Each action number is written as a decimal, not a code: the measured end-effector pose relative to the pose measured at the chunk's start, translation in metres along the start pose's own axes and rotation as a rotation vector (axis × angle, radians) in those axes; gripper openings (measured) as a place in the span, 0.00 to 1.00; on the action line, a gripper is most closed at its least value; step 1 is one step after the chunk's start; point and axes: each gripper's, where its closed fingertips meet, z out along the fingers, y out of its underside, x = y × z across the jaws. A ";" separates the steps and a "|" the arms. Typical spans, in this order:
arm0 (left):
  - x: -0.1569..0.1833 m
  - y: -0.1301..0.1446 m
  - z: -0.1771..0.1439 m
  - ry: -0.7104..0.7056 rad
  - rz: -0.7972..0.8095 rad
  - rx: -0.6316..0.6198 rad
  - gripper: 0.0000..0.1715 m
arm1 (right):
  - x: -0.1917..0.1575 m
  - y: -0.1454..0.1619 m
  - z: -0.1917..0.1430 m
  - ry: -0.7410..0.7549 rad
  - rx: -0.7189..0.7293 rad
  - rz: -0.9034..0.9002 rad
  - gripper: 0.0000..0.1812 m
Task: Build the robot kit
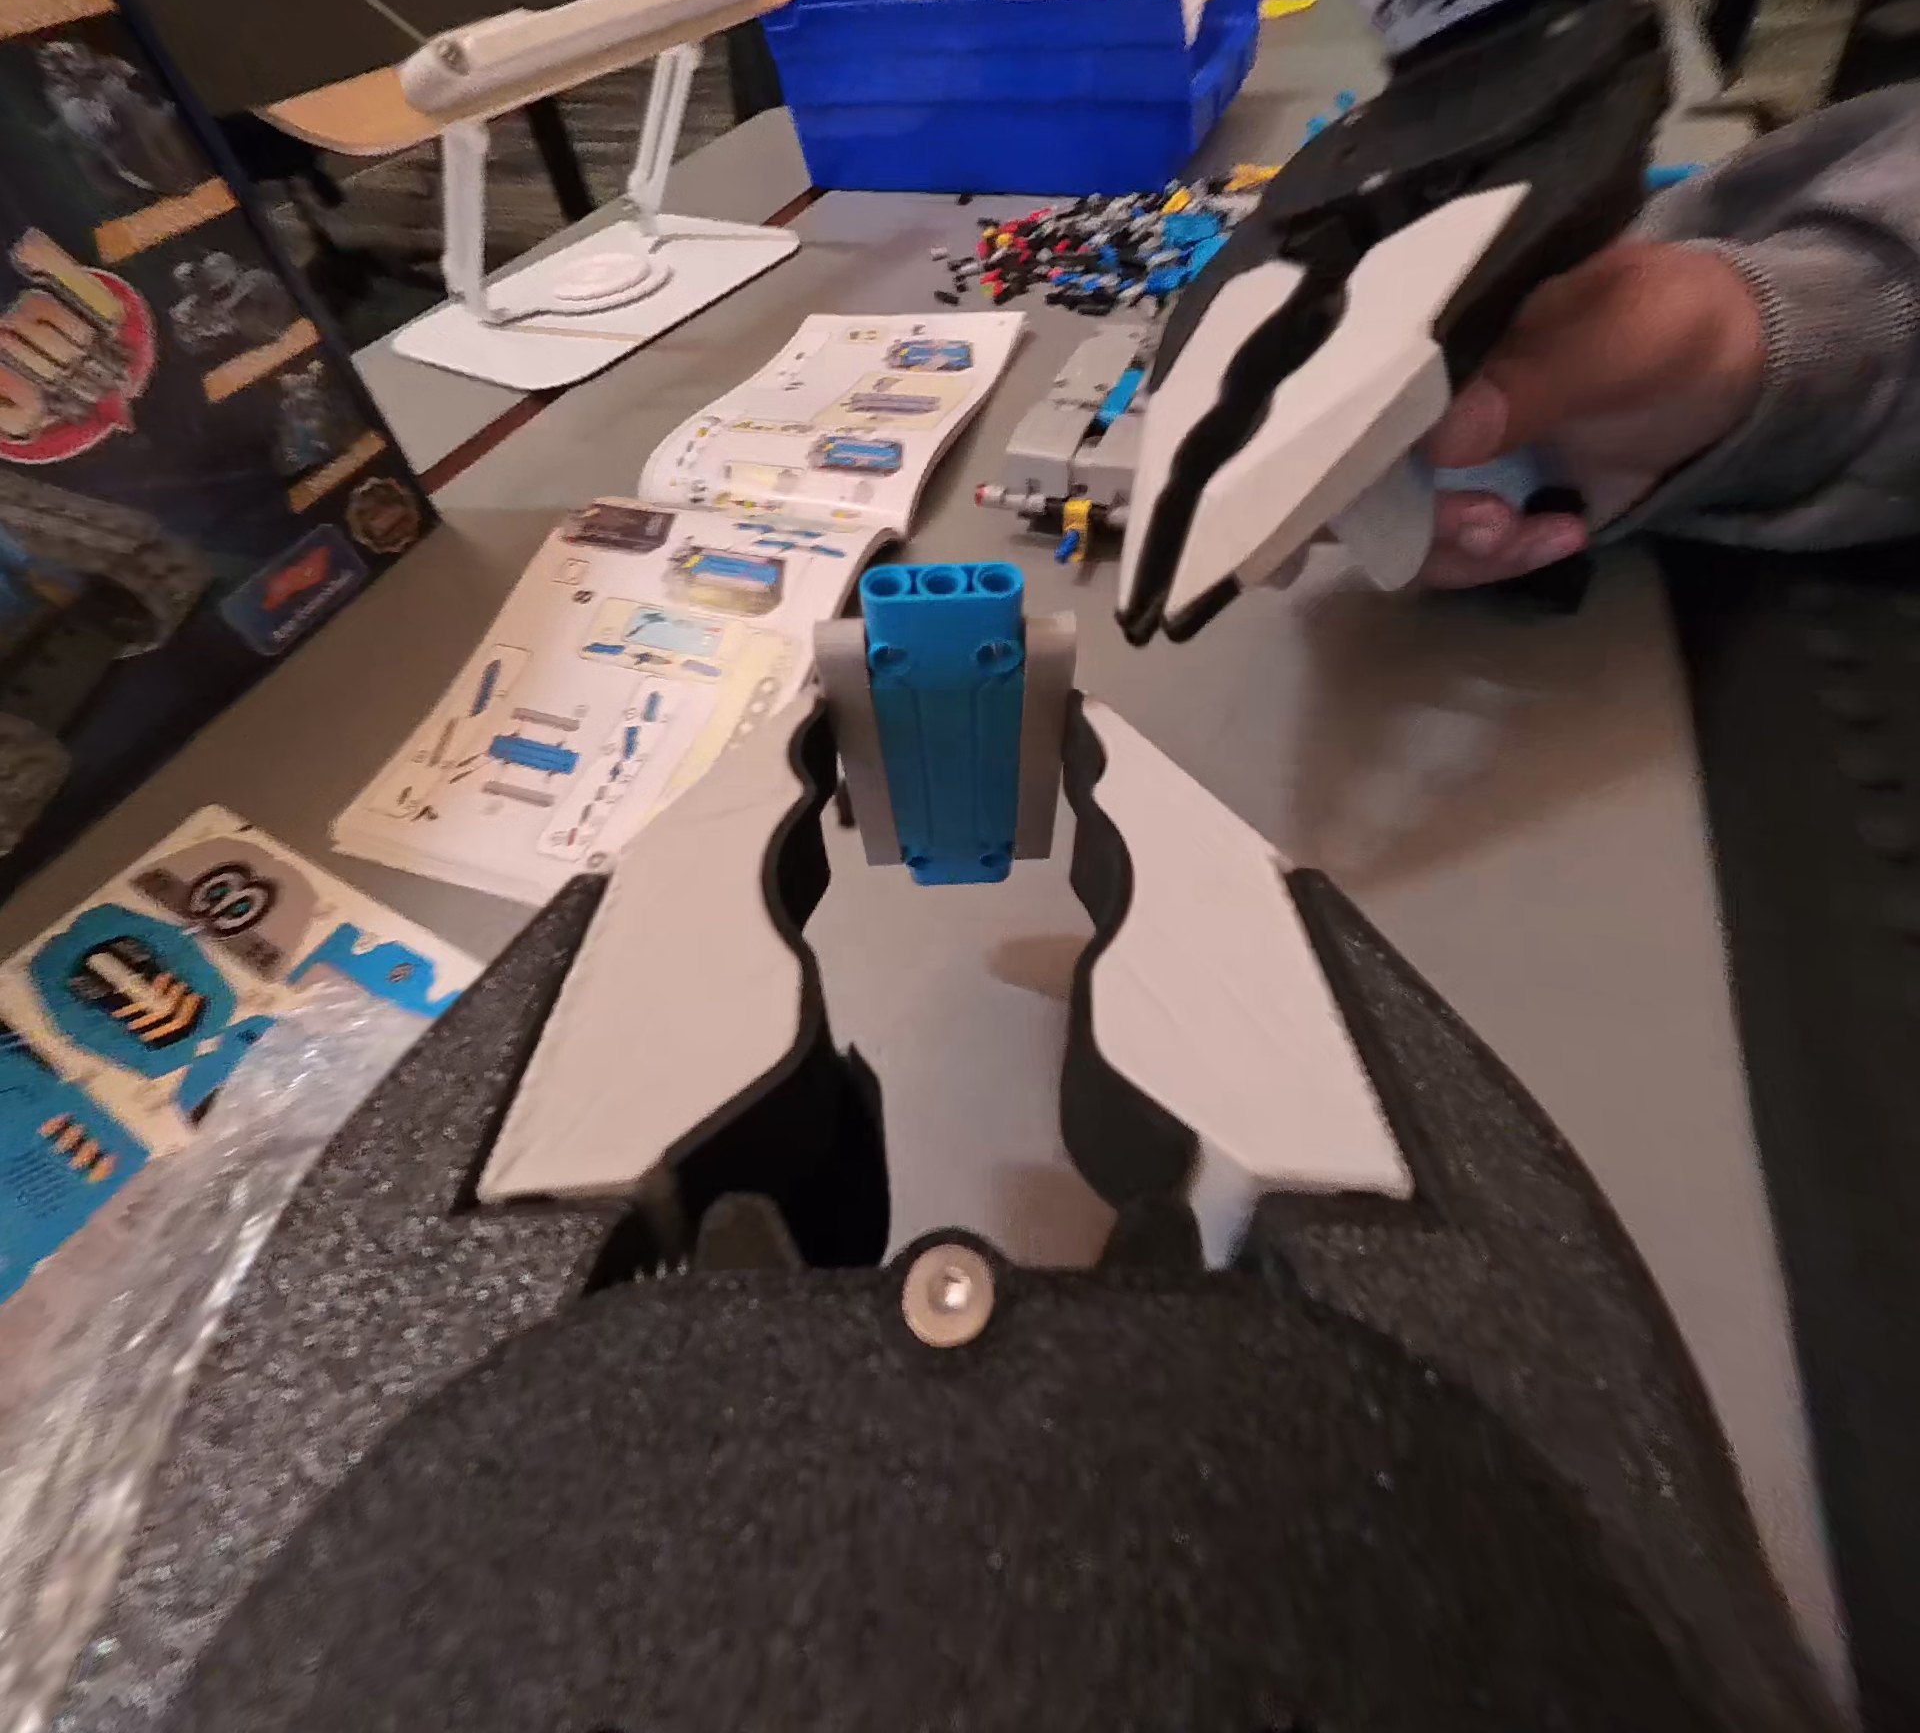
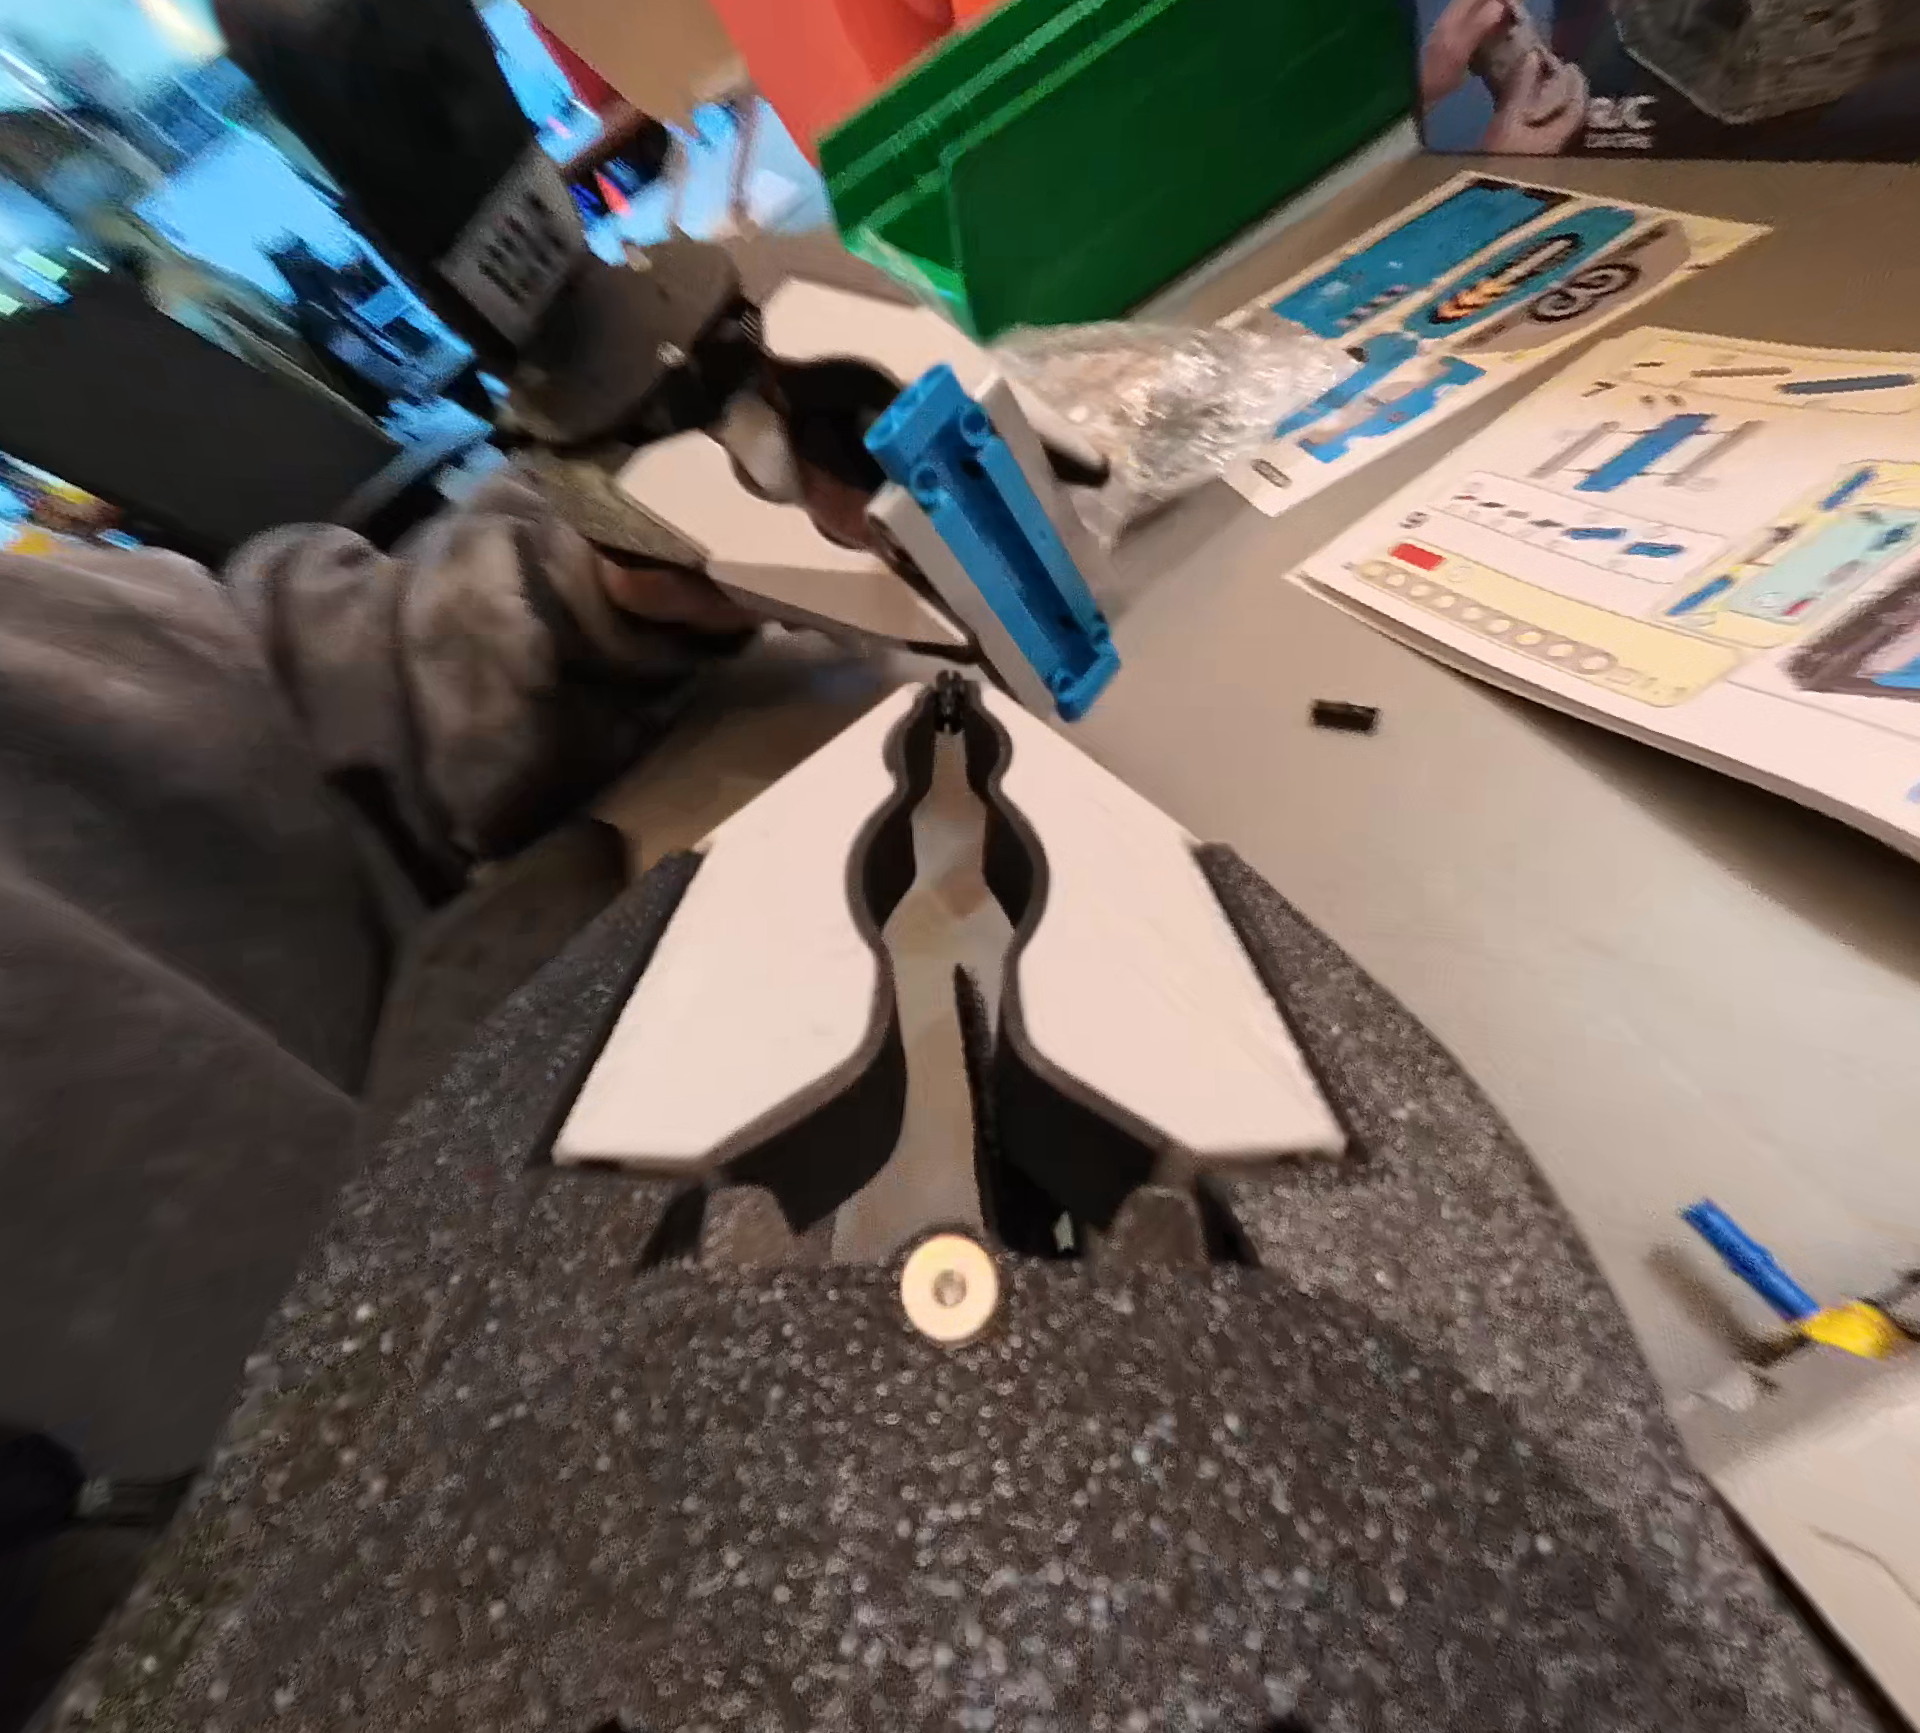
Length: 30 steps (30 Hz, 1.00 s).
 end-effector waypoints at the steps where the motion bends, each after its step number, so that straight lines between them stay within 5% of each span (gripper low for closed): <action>1: 0.005 -0.003 -0.001 0.035 -0.011 0.024 0.25 | -0.002 -0.004 -0.003 -0.033 0.023 0.033 0.02; 4: 0.020 -0.011 -0.004 0.132 -0.022 0.071 0.25 | -0.006 -0.011 -0.009 -0.045 0.053 -0.011 0.02; 7: 0.026 -0.016 -0.008 0.207 -0.069 0.103 0.25 | -0.004 -0.010 -0.014 0.067 0.002 -0.272 0.02; 9: 0.034 -0.026 -0.015 0.309 -0.160 0.166 0.25 | -0.037 -0.024 -0.019 -0.049 0.095 -0.367 0.02; 14: 0.050 -0.032 -0.022 0.460 -0.239 0.195 0.25 | -0.043 -0.022 -0.010 0.034 0.056 -0.593 0.02; 17: 0.051 -0.029 -0.020 0.464 -0.237 0.179 0.25 | -0.029 -0.011 -0.007 0.101 -0.006 -0.603 0.02; 23: 0.042 -0.015 -0.019 0.411 -0.173 0.087 0.25 | 0.017 0.051 -0.014 0.183 -0.383 -0.566 0.02; 30: 0.045 0.034 0.000 0.298 0.049 -0.164 0.25 | 0.025 0.078 -0.011 0.136 -0.481 -0.523 0.02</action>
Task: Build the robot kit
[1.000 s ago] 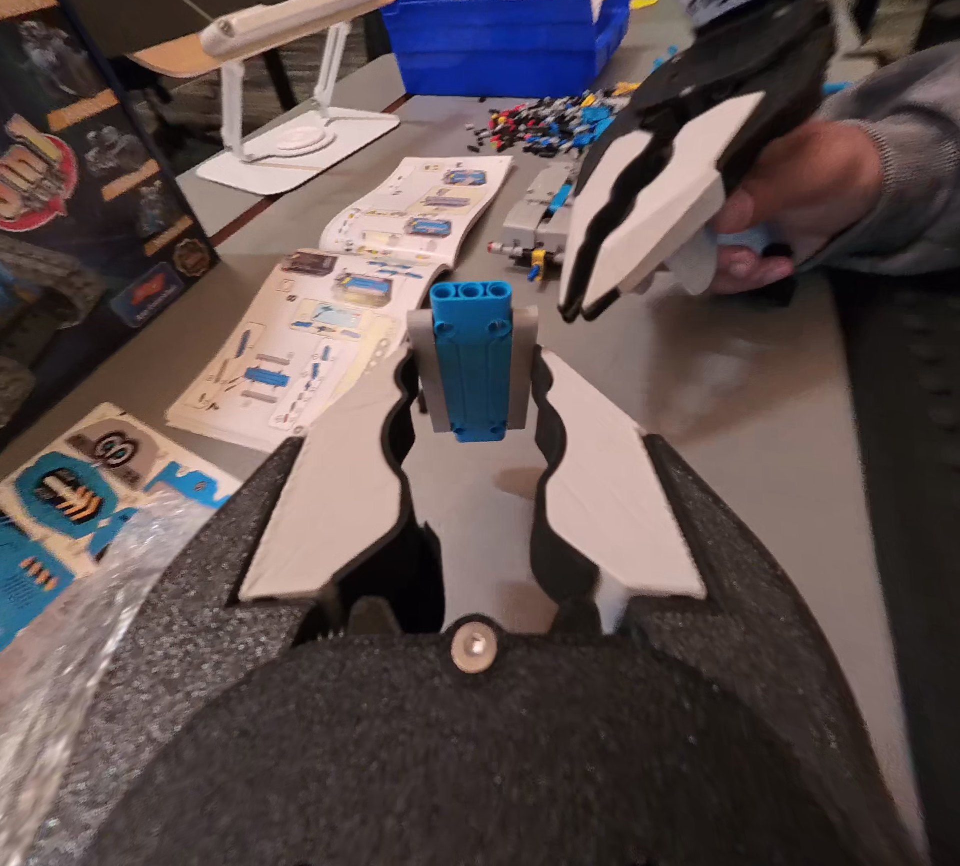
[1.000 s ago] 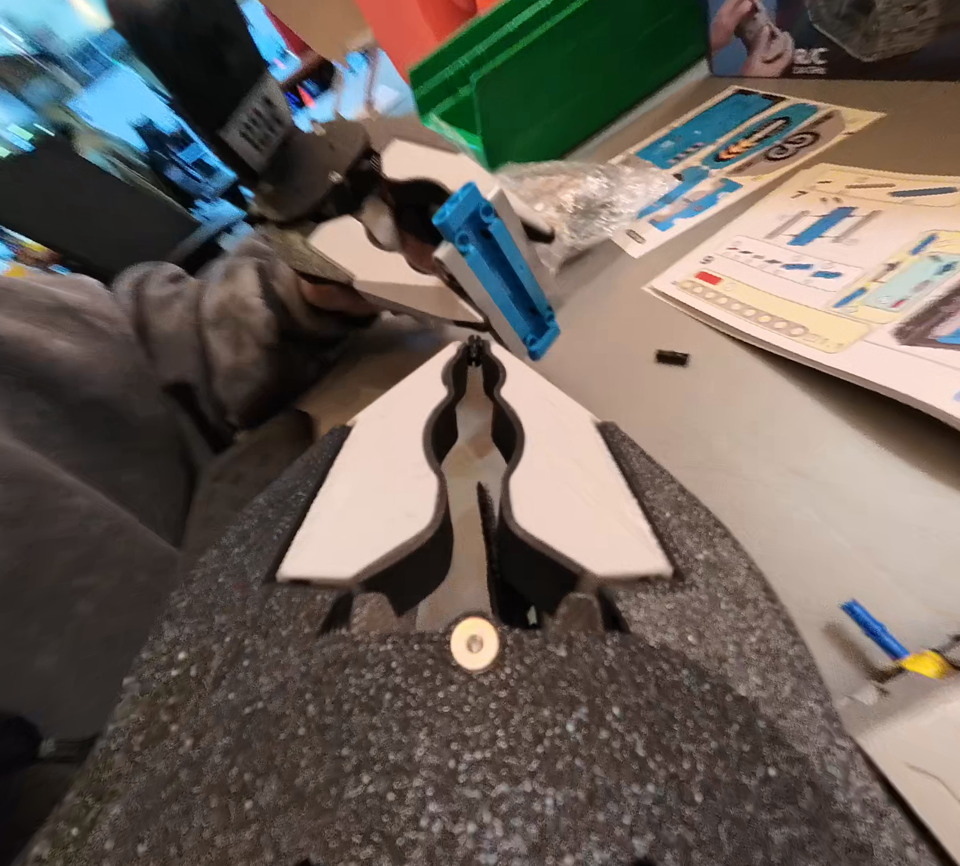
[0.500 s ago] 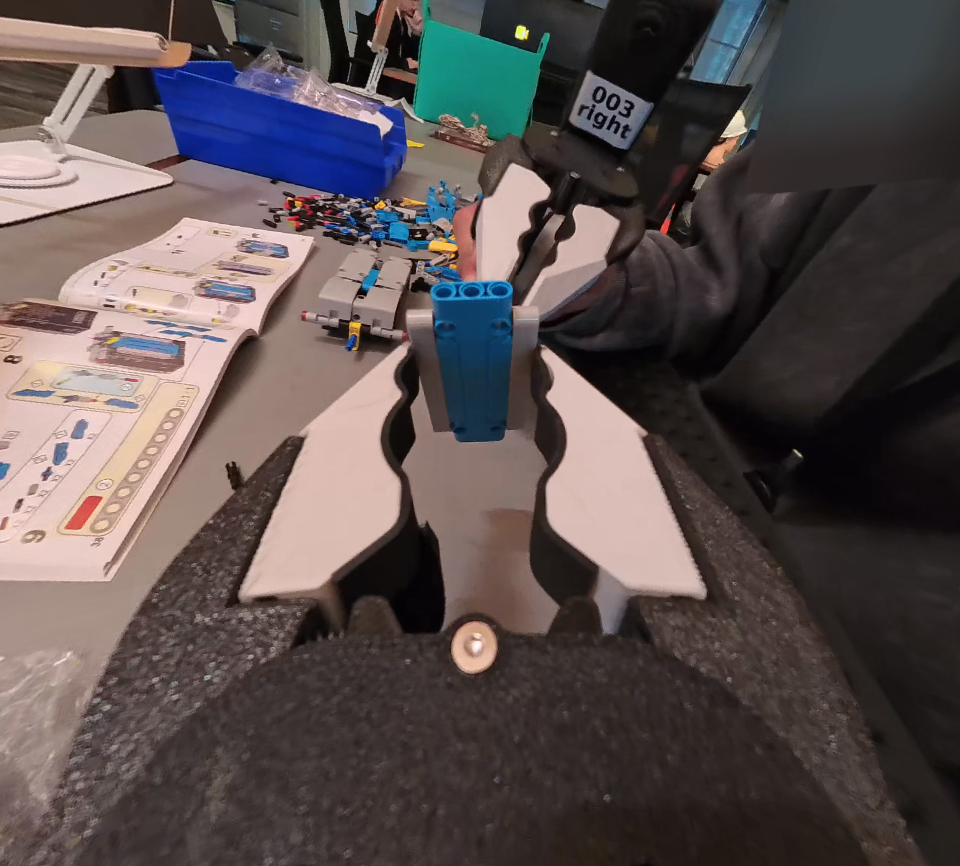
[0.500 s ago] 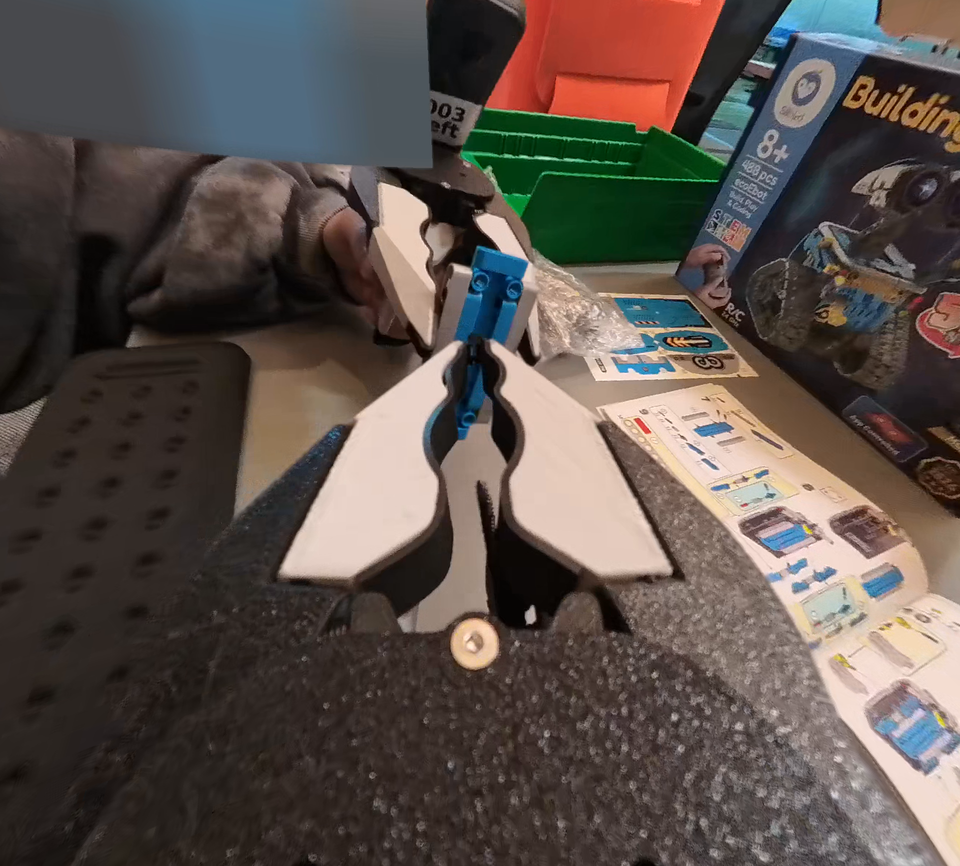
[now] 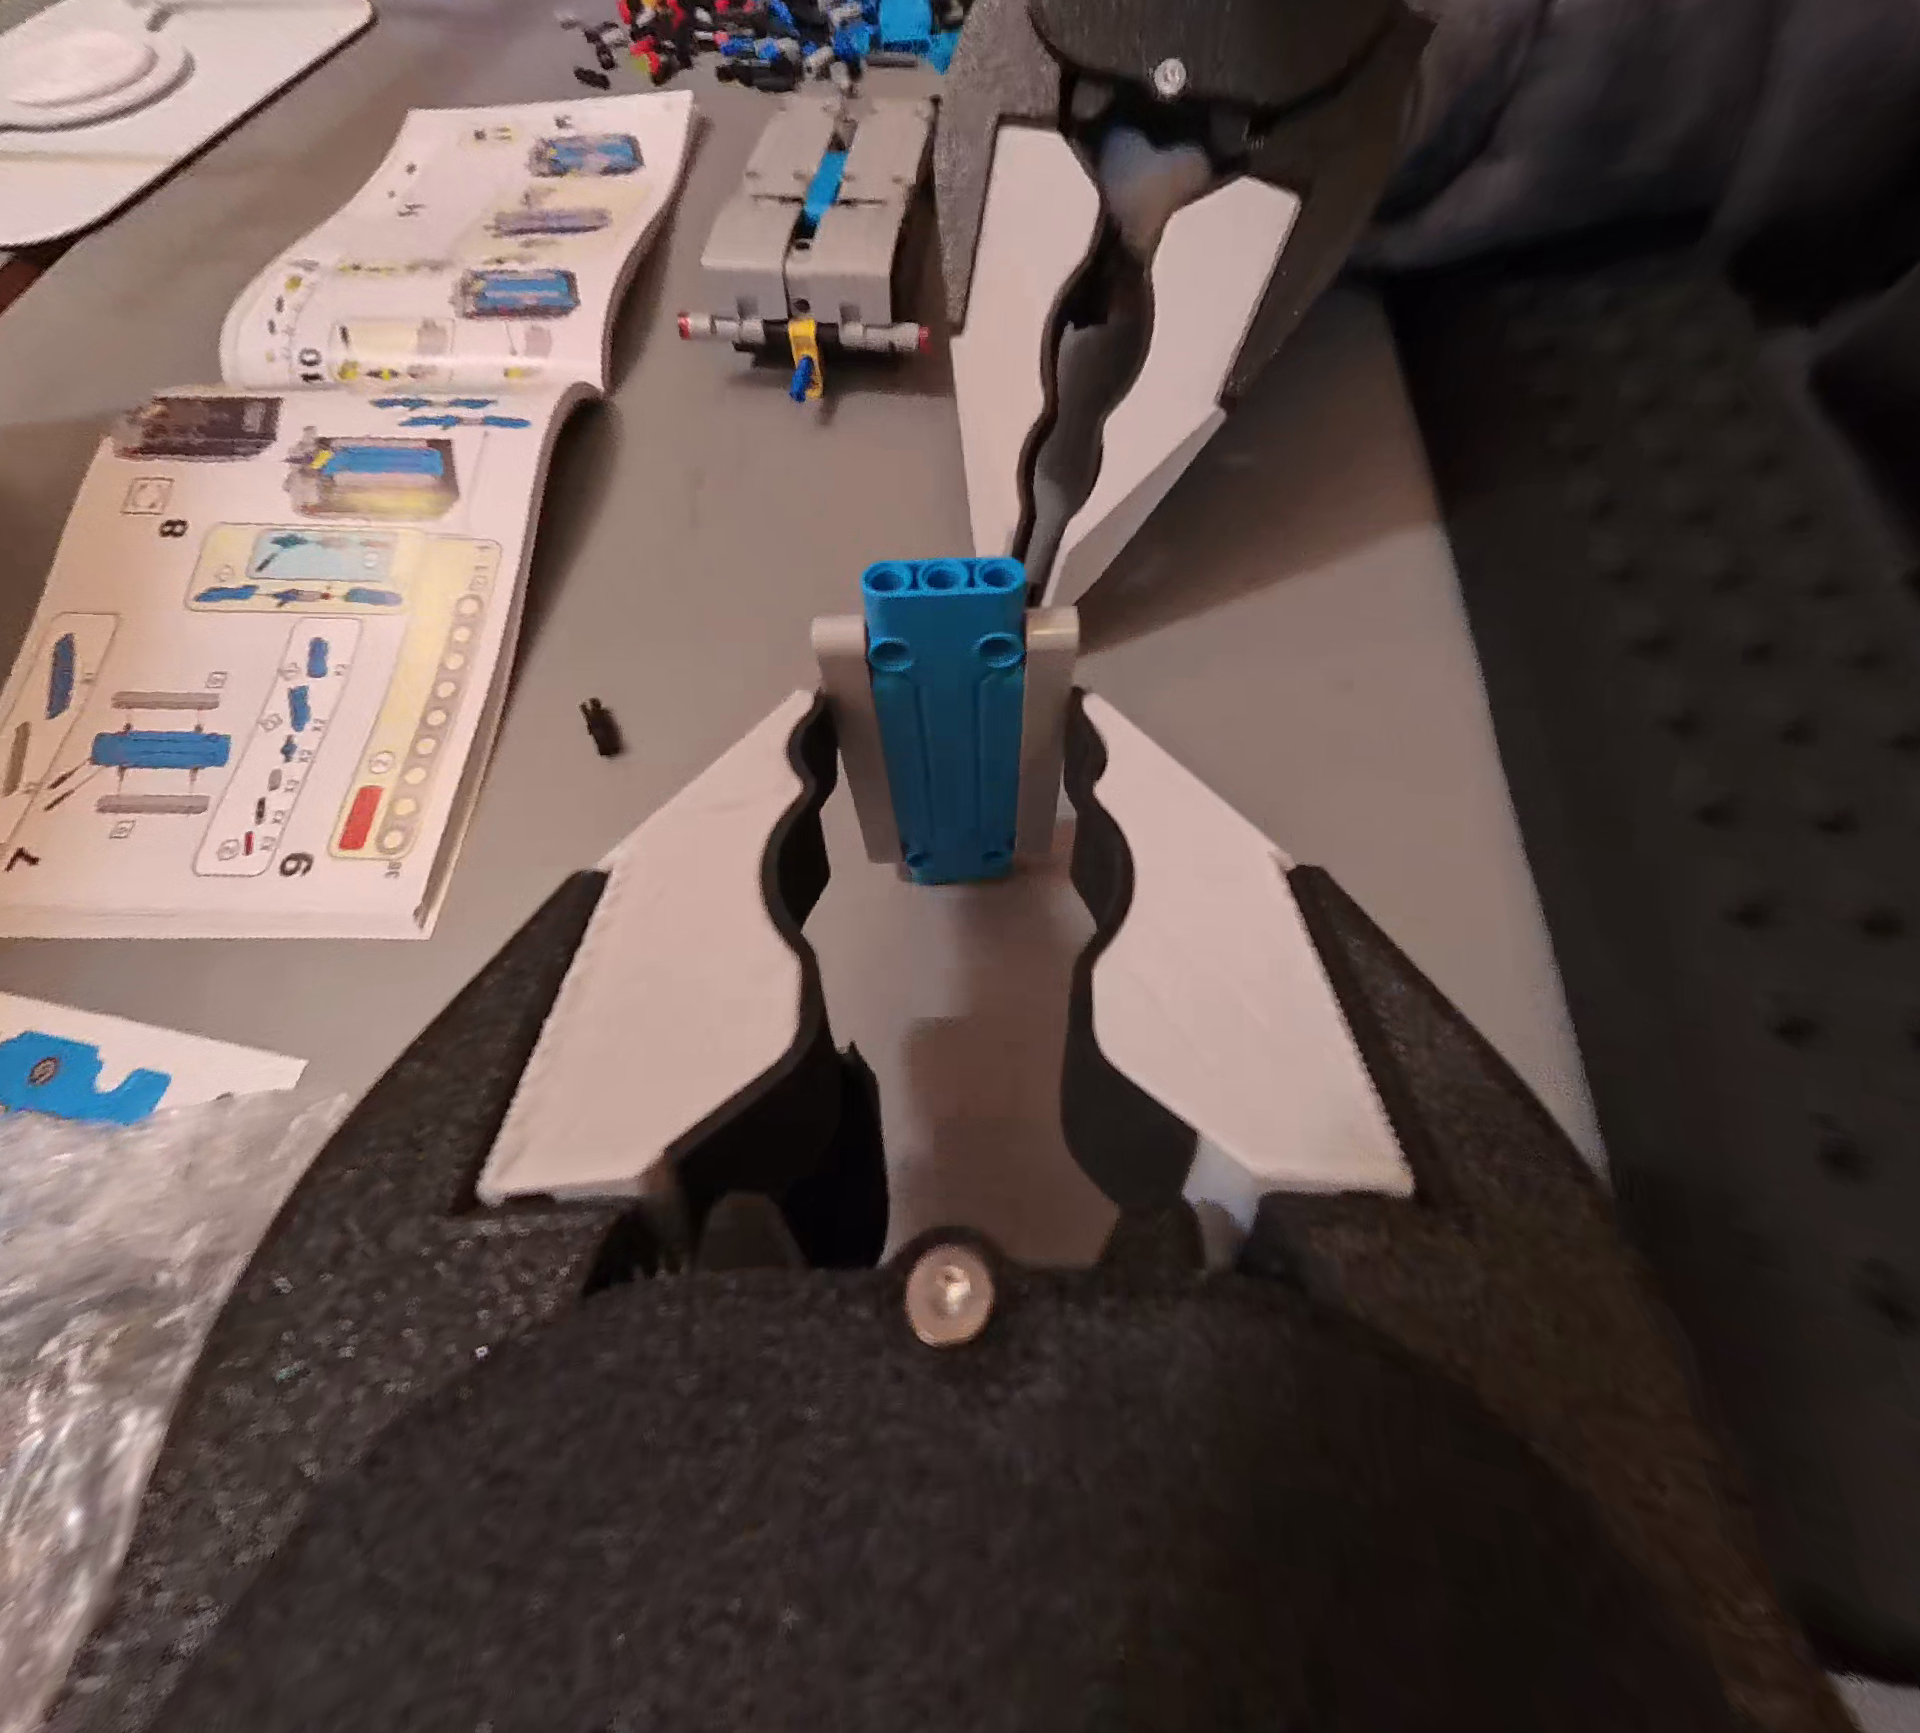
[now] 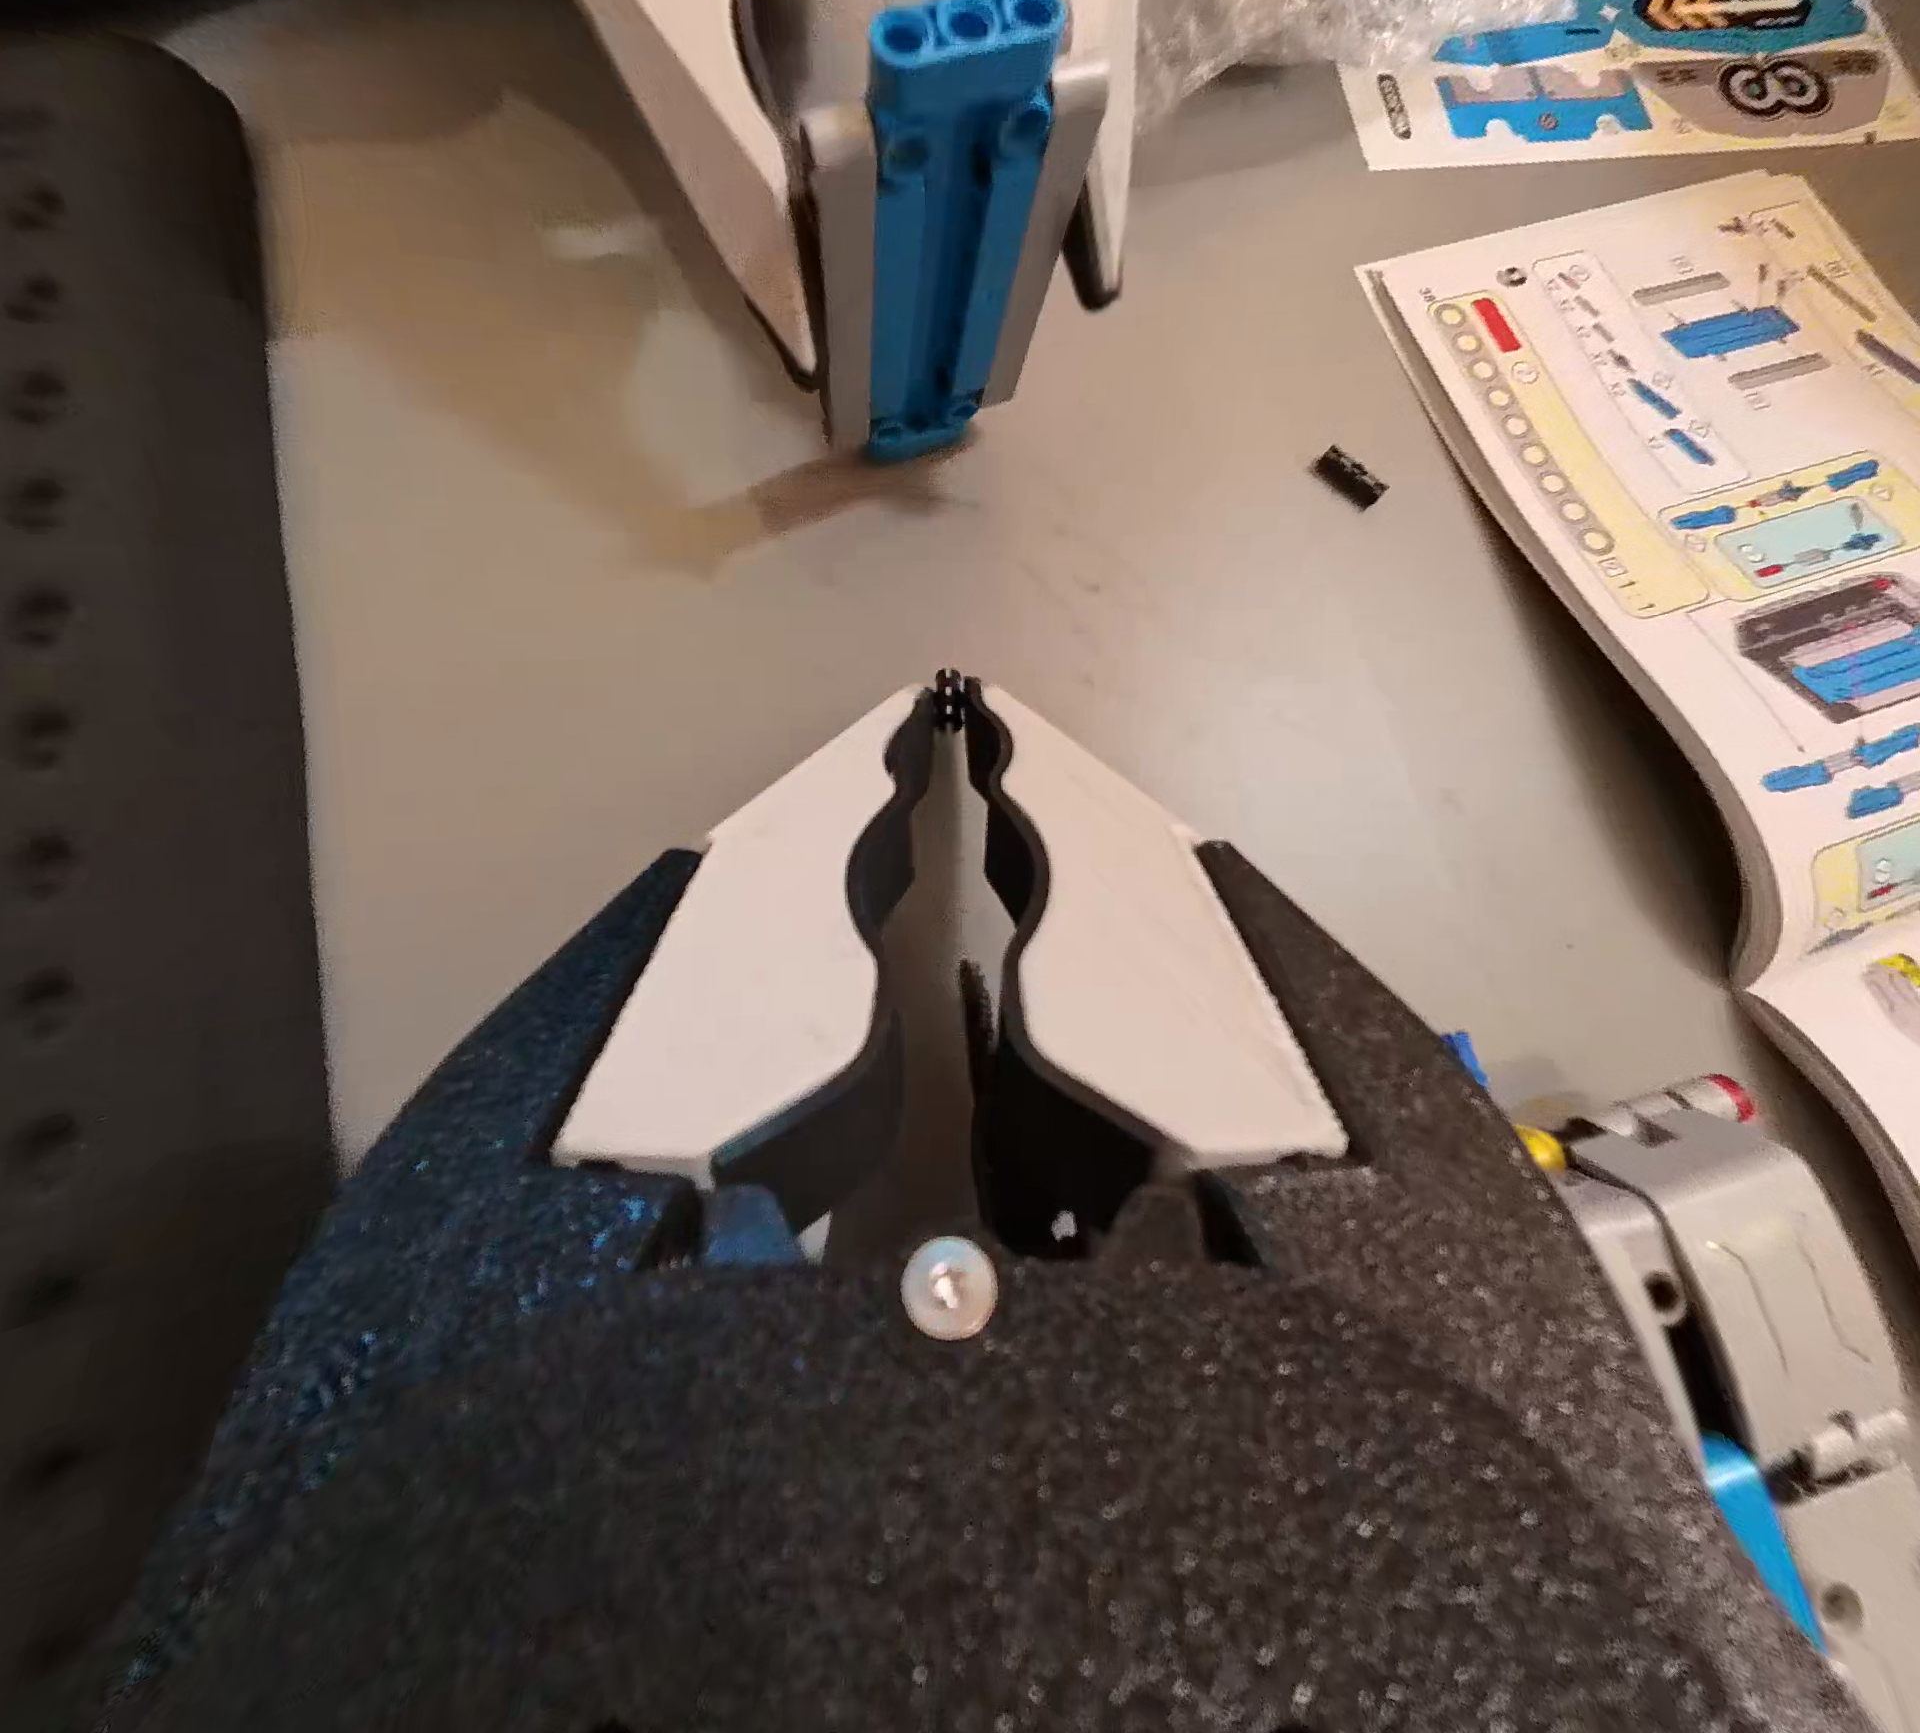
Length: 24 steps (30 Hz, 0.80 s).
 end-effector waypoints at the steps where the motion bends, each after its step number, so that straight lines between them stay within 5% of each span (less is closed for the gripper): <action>1: 0.001 -0.001 0.001 -0.001 0.007 0.008 0.25 | -0.001 0.003 0.002 -0.009 -0.015 0.008 0.02; 16: -0.001 -0.001 0.001 -0.001 -0.007 0.017 0.25 | -0.001 0.010 0.003 -0.090 -0.016 0.161 0.02; 20: -0.001 -0.002 0.001 -0.002 -0.008 0.020 0.25 | -0.005 -0.016 -0.009 -0.108 0.109 0.141 0.02; 24: -0.001 -0.002 0.002 -0.025 0.042 0.022 0.25 | 0.013 -0.023 -0.017 0.034 0.149 0.107 0.02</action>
